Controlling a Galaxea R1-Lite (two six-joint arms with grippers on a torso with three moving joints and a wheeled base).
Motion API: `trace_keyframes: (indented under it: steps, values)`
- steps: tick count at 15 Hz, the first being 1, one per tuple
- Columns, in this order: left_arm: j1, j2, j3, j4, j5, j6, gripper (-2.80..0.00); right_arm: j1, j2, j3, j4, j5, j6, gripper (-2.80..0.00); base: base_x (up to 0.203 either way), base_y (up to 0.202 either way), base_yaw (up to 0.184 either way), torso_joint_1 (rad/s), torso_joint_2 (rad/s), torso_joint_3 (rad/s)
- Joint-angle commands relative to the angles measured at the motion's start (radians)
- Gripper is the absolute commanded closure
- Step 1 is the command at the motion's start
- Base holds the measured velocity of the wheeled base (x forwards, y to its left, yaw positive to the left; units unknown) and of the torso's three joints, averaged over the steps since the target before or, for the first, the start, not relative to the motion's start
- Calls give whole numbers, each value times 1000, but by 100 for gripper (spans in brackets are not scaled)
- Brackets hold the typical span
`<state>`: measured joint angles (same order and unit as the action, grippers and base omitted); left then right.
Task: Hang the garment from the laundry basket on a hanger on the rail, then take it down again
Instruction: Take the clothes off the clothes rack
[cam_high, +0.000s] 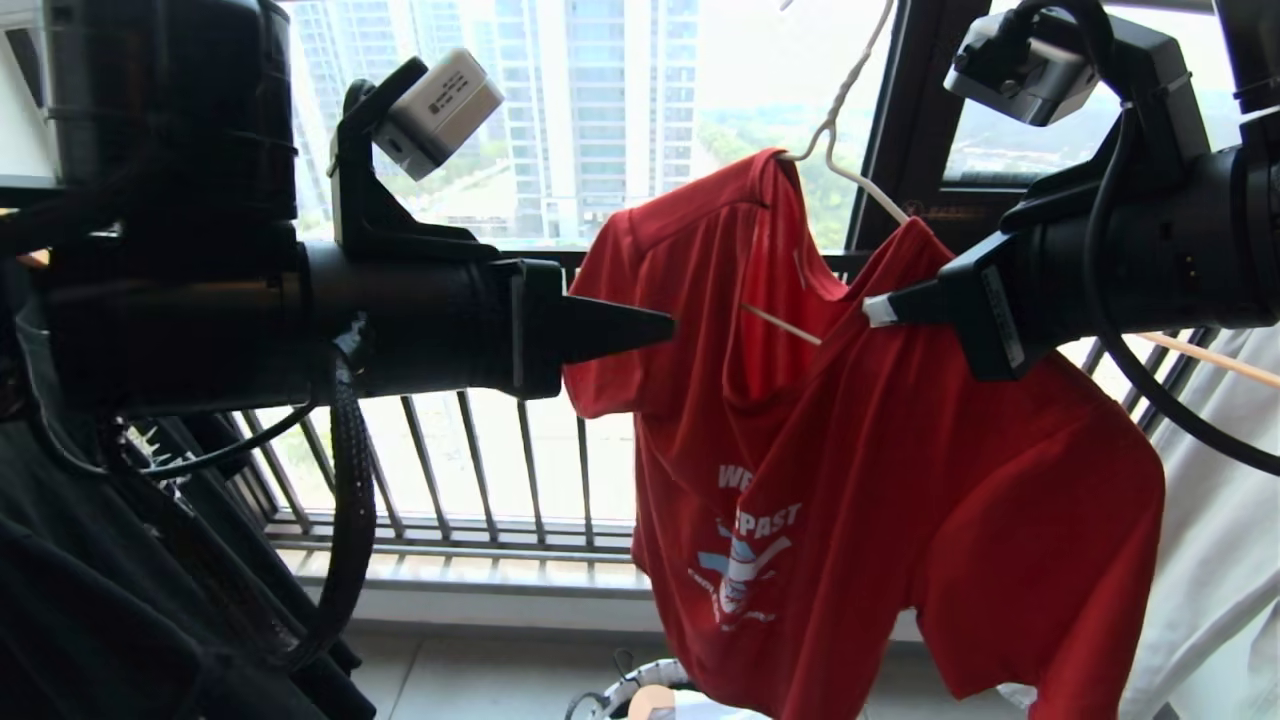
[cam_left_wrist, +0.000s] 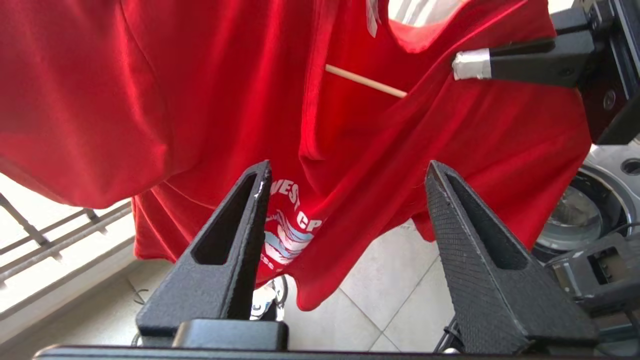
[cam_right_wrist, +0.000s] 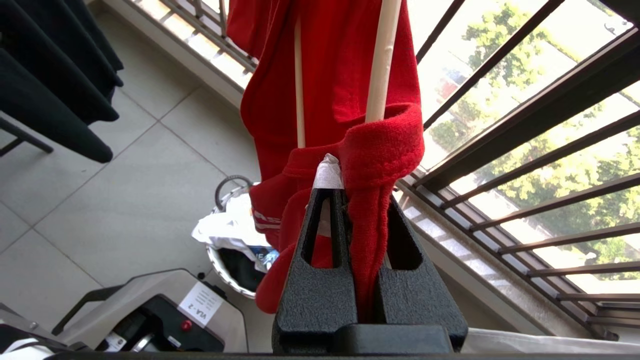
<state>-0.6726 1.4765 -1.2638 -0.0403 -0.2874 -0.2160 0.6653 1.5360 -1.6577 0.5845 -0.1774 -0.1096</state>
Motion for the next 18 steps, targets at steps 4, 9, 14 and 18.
trace_keyframes:
  steps: [4, 9, 14, 18]
  values:
    - [-2, 199, -207, 3, 69, 1, -280, 2, -13, 2, 3, 12, -1, 0, 0, 0, 0, 0, 0, 0]
    - [-37, 296, -276, -10, 263, 44, -280, 13, -14, 1, 3, 18, -1, 0, 0, 0, 0, 0, 0, 0]
    - [-85, 292, -289, -12, 310, 71, -280, 14, -13, 1, 3, 33, -1, 0, 0, 0, 0, 0, 0, 0]
    - [-87, 255, -262, -10, 316, 58, -280, 14, -13, -1, 3, 33, -1, 0, 0, 0, 0, 0, 0, 0]
